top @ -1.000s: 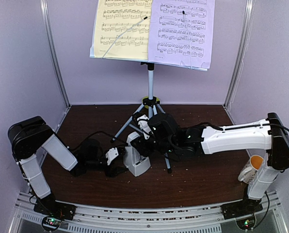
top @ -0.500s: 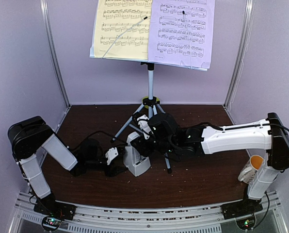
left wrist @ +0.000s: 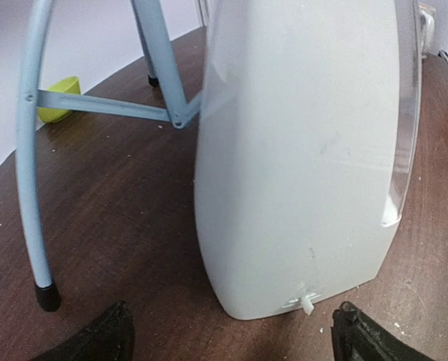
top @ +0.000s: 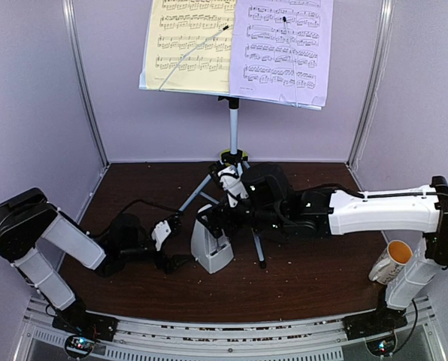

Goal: Set up the instrument practice props

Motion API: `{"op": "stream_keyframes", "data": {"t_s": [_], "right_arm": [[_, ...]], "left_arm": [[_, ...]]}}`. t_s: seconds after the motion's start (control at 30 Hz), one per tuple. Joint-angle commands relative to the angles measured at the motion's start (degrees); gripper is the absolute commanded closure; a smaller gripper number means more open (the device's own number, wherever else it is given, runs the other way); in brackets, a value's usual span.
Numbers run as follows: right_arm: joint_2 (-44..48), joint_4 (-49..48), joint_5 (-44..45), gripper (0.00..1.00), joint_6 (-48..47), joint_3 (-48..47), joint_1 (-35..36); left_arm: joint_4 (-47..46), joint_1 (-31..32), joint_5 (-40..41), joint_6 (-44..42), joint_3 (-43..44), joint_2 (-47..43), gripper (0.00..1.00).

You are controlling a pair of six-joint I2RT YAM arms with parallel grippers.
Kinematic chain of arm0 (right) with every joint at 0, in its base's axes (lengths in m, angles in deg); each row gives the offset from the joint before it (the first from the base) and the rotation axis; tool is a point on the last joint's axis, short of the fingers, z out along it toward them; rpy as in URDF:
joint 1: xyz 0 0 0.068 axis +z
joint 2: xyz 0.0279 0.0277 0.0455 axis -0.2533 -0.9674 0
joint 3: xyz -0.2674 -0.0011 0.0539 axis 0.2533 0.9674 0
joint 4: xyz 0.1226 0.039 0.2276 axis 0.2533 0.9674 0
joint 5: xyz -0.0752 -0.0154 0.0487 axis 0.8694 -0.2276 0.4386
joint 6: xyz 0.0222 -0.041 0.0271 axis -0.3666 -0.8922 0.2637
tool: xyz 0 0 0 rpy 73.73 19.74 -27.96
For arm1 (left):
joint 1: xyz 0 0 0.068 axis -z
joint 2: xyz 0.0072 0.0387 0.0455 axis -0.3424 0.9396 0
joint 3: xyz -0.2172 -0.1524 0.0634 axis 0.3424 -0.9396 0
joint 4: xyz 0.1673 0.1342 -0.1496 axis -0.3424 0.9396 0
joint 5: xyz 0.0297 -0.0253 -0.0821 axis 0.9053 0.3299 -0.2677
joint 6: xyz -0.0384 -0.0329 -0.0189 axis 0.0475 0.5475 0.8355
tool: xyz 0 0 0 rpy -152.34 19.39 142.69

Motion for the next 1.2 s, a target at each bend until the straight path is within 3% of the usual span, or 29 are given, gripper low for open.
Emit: {"op": "stream_keyframes", "data": {"t_s": [0.0,0.2,0.43,0.77,1.17], "right_arm": [[4.15,-0.66,-1.91,0.16,-0.99,3.08,-0.63],[7.22,-4.61,-6.04,0.23,-3.67,13.13,-2.55],[3.42,-9.09,-15.62,0.18,-9.69,18.03,-4.11],[-4.77,-16.05,-18.71,0.13,-15.28,17.71,-5.35],[-9.40,-22.01,-16.17,0.11,-17.42,19.30,-6.96]], "left_arm": [[0.67,-0.31,7.61,9.40,-1.30,-6.63,0.08],[8.89,-0.16,15.21,18.22,-4.68,-18.27,0.17],[21.97,-0.15,18.97,22.81,-2.99,-25.68,0.28],[22.38,-0.16,18.27,31.11,0.70,-20.49,0.44],[20.98,-0.08,17.83,35.08,2.77,-16.08,0.51]]}}
